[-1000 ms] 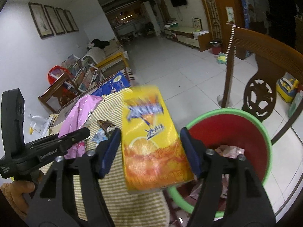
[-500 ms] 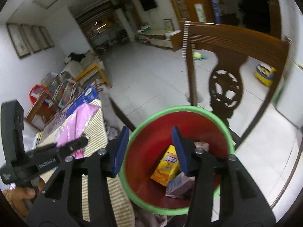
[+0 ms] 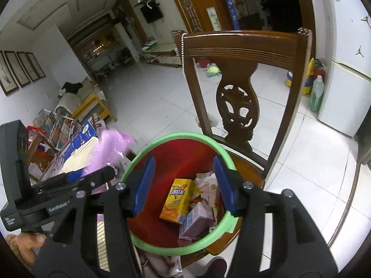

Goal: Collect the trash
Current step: 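Carry the pink bag and iced-tea carton over the red bucket and open both tools, then move both tools back over the remaining trash on the table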

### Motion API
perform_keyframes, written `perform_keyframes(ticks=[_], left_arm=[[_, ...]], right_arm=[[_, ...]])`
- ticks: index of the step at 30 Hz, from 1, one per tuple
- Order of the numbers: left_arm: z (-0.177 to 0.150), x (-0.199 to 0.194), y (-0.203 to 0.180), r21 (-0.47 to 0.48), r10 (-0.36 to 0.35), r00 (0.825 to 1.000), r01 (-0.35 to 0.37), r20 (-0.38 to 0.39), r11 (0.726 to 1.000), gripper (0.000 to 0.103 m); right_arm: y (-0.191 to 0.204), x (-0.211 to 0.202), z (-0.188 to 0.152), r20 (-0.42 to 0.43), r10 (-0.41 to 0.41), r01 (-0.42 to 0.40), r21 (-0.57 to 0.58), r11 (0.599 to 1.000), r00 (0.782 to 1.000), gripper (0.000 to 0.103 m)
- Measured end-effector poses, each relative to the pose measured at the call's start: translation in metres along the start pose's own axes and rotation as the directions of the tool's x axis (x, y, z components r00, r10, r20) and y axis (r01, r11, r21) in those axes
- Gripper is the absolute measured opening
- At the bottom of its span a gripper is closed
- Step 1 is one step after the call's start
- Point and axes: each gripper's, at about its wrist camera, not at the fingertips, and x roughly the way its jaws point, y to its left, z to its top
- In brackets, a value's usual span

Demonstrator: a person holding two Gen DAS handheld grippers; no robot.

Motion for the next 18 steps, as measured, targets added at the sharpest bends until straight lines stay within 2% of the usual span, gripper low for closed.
perform_keyframes(ticks=[7, 13, 16, 18], left_arm=[[-0.006, -0.013, 0.022, -0.066, 0.032, 0.999, -0.031, 0.017, 0.997, 0.063], [-0.024, -0.036, 0.073, -0.192, 0.107, 0.994, -0.099, 0.033, 0.976, 0.066], [-0.042, -0.05, 0.111, -0.286, 0.181, 0.983, -0.167, 0.026, 0.944, 0.068], [-0.059, -0.061, 0.144, -0.371, 0.243, 0.97, -0.223, 0.008, 0.902, 0.068]], right_arm=[[0.017, 0.002, -0.001, -0.005, 0.033, -0.033, -0.027, 0.999, 0.999, 0.056], [0.052, 0.013, -0.002, -0.031, 0.084, -0.087, -0.09, 0.992, 0.996, 0.058], [0.075, 0.021, -0.005, -0.058, 0.117, -0.124, -0.122, 0.985, 0.991, 0.059], [0.09, 0.027, -0.009, -0.075, 0.133, -0.143, -0.145, 0.979, 0.988, 0.06]])
